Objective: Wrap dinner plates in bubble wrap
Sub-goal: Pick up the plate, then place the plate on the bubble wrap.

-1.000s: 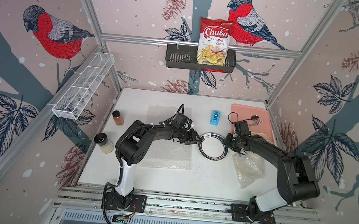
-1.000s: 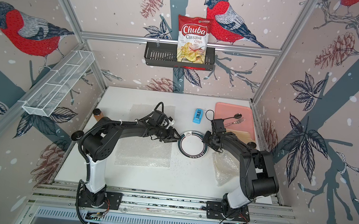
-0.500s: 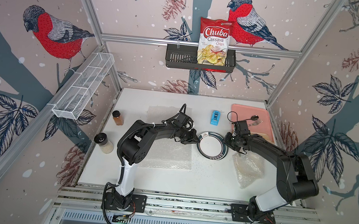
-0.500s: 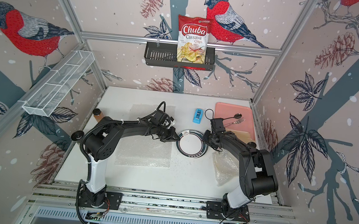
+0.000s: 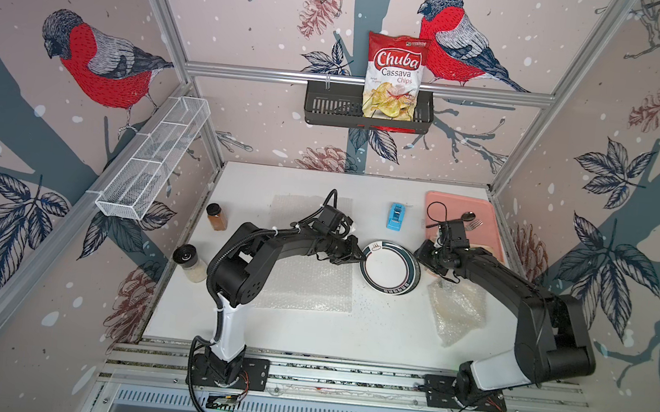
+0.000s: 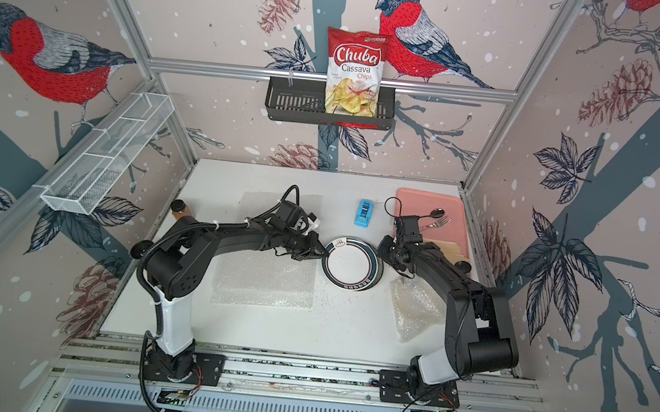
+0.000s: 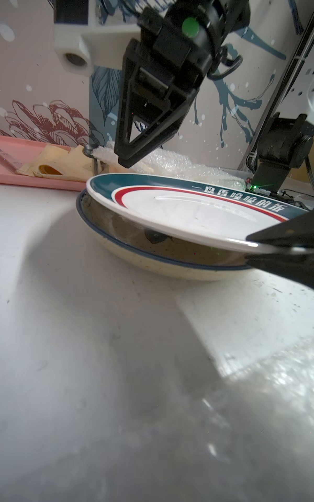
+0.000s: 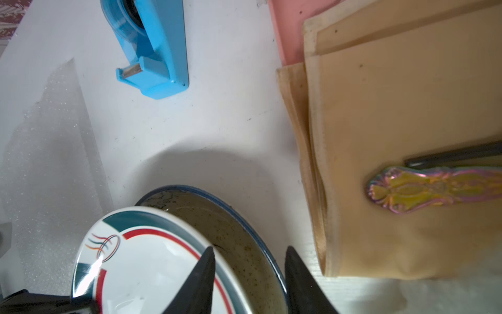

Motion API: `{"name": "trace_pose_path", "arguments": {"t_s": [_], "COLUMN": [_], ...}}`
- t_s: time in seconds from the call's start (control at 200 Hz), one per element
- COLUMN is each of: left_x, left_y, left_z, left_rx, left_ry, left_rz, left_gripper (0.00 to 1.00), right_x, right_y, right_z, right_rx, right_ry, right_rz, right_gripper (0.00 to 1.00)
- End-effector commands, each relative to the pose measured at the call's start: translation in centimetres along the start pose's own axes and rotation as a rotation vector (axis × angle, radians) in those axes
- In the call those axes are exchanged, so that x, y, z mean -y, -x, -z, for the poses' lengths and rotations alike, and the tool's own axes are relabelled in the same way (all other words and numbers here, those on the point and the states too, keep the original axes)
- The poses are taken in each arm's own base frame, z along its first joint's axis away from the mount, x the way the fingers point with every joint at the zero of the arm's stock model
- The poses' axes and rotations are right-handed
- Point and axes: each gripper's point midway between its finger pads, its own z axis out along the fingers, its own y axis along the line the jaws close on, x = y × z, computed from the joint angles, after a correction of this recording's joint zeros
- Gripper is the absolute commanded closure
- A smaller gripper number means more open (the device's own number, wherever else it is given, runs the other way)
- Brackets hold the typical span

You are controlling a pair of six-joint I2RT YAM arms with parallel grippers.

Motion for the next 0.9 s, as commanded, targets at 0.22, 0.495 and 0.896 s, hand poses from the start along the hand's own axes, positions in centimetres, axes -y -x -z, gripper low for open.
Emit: {"name": "trace_pose_path", "arguments": {"t_s": [0.22,0.495,0.896], "left_x": [-1.9,-11.6,-14.0], "left_y": [2.3,1.0,-0.3], "left_z": [8.9,18.8,19.7], "left_rx": [0.225,0.508,0.532], "left_ry": [-0.066,0.132,0.166], "left_rz": [0.08,0.311,0.353], "left_gripper": [1.0,1.0,1.0], "right_x": [-1.1,-3.6,-5.4], "right_y": [0.8,1.2,0.7], "right_z": [1.1,0.8,-0.5], "right_rx": [0.016,0.007,-0.026], "right_ry": [0.044,0.114,0.139], "right_rz": [0.021,0.05,0.084], "right_gripper": [0.57,0.57,0.57]}}
